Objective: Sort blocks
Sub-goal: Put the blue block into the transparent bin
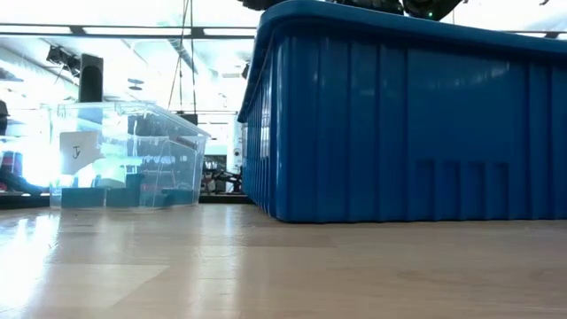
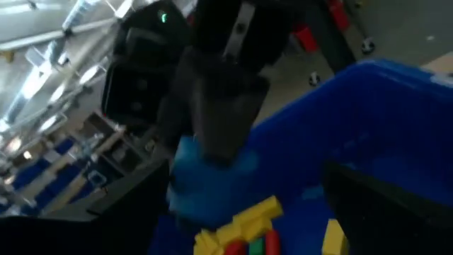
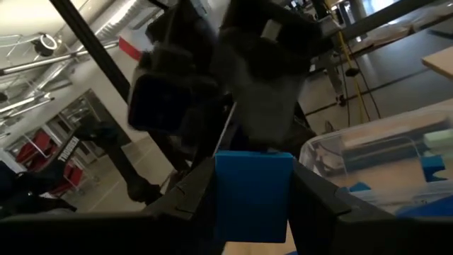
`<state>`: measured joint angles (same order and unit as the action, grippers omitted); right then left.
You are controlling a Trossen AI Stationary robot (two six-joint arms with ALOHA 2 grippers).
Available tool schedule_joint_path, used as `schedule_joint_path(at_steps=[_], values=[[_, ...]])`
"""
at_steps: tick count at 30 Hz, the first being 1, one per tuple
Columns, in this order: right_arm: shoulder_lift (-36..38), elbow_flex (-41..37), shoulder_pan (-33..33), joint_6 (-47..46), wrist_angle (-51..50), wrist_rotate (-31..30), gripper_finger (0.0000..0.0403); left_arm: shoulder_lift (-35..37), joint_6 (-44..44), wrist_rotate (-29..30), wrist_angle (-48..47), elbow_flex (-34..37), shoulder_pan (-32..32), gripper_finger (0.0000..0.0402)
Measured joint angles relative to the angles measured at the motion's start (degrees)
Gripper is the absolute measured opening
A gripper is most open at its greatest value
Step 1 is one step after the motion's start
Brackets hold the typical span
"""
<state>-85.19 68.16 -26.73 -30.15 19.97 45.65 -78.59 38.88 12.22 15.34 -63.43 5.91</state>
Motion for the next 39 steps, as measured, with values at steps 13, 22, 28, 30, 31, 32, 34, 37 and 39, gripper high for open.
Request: schedule_joint_path(at_steps=[13,22,28,30,31,32,34,37,39], values=[[-0.04,0.00,1.19,0.24,-0.32,-0.60,0.0133,-3.45,1.61,0.34,7.68,0.01,-0.23,0.0341],[-0.14,0.00,1.51,-0.32,-0.62,-0.83,0.0135,-3.42,6.46,3.99,7.66,0.01,-0.24,0.0201],[-0.20,-0.02,2.18,-1.43,0.01,-2.90,0.0168,-3.36,7.00,4.95,8.12,-0.01,-0.26,0.0183],[-0.17,-0.02,1.68,-2.24,0.70,-2.74,0.0187,-3.36,5.55,6.55,8.42,-0.05,-0.62,0.0189],[0.08,-0.02,1.19,-2.39,0.75,-2.62,0.0196,-3.36,4.51,8.27,8.57,-0.05,-1.02,0.0194],[0.48,-0.04,0.64,-2.40,0.74,-2.39,0.0204,-3.19,2.82,10.84,8.69,-0.05,-1.60,0.0198],[1.98,-0.09,-0.70,-2.40,1.46,-1.07,0.0219,-2.42,-0.62,17.40,8.31,-0.09,-2.63,0.0200],[5.60,0.12,-2.26,-1.73,2.83,-0.03,0.0235,-0.81,-1.88,25.09,5.44,-0.91,-3.82,0.0191],[7.66,0.10,-3.11,-0.61,2.35,0.90,0.0243,0.32,-3.40,29.24,1.47,-1.52,-4.51,0.0176]])
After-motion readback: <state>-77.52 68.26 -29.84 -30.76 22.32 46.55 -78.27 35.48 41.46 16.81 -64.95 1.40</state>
